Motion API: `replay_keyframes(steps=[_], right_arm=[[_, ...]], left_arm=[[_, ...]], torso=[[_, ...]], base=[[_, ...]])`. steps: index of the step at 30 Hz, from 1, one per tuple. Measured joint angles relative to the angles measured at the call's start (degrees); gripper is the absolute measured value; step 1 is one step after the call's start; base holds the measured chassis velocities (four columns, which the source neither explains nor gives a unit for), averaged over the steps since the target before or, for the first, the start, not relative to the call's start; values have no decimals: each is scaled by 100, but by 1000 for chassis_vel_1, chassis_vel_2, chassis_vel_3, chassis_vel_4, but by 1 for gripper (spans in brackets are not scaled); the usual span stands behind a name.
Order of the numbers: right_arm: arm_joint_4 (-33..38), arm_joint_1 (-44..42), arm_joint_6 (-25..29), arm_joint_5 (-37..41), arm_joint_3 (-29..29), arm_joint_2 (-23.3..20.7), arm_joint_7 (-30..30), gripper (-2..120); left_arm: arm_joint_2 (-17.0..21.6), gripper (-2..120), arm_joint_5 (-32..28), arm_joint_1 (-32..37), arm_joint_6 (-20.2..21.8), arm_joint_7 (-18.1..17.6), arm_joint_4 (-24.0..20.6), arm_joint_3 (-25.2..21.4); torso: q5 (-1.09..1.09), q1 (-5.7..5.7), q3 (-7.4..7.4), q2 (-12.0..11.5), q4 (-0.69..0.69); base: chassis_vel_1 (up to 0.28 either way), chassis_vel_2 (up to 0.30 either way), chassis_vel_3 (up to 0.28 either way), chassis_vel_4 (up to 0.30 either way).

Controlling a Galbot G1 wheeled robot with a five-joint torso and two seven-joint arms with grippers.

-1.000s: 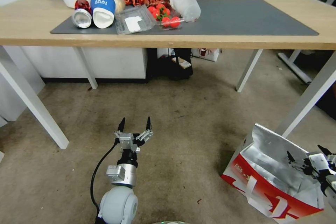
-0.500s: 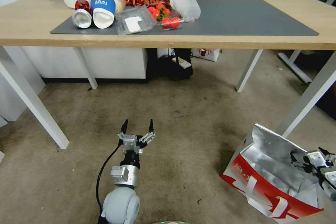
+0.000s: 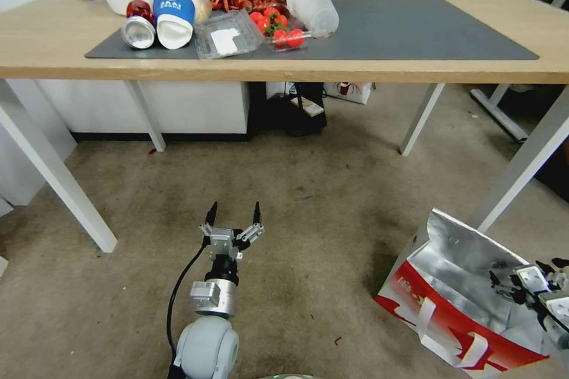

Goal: Pick up the food delivery bag from the floor and place it on the table.

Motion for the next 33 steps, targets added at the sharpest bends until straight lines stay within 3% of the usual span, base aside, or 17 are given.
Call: replay_keyframes(steps=[4, 15, 24, 33], right_arm=[[16, -10, -3, -17, 13, 8, -35, 75], [89, -76, -1, 69, 76, -2, -165, 33], [275, -212, 1, 236, 96, -40, -369, 1], [799, -445, 16, 610, 82, -60, -584, 0]], left_arm=[[15, 100, -30, -3, -5, -8, -11, 0], [60, 100, -40, -10, -49, 34, -35, 19], [208, 100, -21, -107, -91, 77, 38, -34], [359, 100, -27, -236, -113, 90, 118, -109]], torso=[[-13, 0, 0, 1, 0], [-18, 0, 0, 1, -1], [-9, 0, 0, 2, 0], [-9, 0, 0, 2, -1]], base=[[0, 0, 0, 0], [0, 0, 0, 0], [0, 0, 0, 0], [0, 0, 0, 0]])
